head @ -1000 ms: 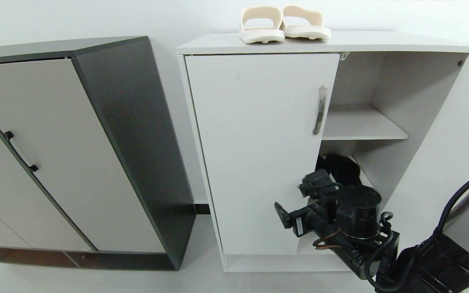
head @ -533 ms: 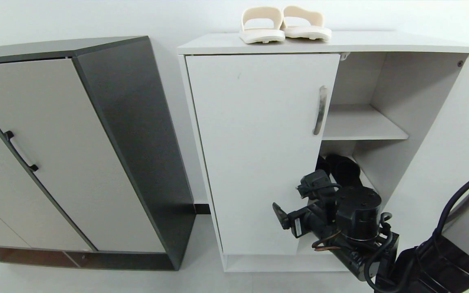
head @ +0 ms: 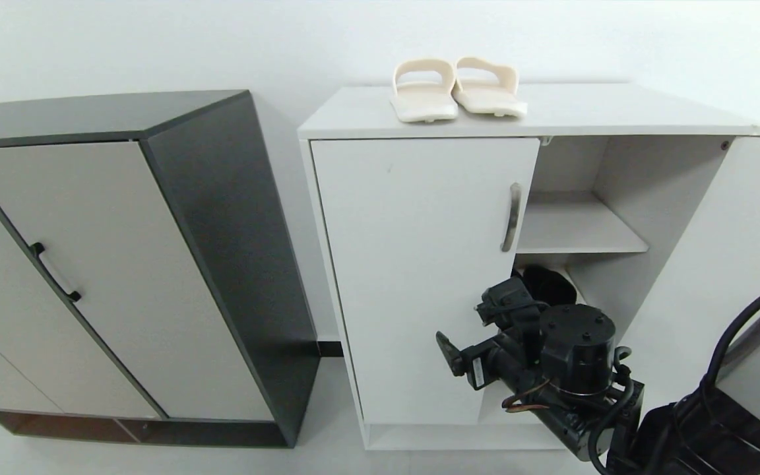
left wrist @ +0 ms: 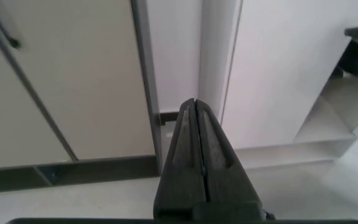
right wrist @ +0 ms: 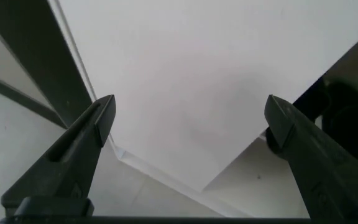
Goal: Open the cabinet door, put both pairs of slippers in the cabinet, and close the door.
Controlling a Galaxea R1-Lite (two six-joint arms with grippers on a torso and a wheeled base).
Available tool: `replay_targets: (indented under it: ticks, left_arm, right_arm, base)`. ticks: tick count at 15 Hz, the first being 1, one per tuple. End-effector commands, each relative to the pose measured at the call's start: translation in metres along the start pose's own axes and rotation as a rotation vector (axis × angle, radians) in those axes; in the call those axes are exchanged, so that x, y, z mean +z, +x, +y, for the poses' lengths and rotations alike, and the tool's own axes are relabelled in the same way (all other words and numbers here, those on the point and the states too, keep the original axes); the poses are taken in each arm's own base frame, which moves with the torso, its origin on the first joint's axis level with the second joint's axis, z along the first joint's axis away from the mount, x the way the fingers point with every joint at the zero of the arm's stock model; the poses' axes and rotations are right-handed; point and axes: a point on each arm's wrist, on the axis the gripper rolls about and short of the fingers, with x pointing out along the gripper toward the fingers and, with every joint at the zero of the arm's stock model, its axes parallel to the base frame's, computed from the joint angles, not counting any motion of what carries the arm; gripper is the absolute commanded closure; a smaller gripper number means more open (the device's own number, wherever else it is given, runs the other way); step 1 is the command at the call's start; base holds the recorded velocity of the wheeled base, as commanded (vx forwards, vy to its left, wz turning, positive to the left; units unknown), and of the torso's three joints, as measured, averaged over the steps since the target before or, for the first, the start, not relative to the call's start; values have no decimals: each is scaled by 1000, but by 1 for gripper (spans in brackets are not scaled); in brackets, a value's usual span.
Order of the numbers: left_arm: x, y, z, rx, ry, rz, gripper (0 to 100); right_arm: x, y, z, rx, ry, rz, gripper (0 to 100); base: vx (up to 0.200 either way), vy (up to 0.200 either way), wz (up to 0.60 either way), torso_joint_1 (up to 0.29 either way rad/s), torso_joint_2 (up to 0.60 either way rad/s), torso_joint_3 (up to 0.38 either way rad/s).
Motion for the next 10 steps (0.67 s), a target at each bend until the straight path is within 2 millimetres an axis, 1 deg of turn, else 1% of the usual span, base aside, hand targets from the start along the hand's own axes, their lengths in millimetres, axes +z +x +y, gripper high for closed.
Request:
replay_targets:
  ticks: [1,7,10]
  left_arm:
    - [0,0,0,0,0,2,100]
    - [0,0,0,0,0,2,100]
    - [0,0,0,0,0,2,100]
  right_arm:
    - [-1,0,0,-1,-1,3,0]
    - [-1,0,0,-1,-1,3,0]
    - [-1,0,0,-1,-1,3,0]
  base:
    - [0,0,0,100,-491,-354]
    - [0,0,0,131,-467,-334]
    - [0,0,0,162,-474,-313]
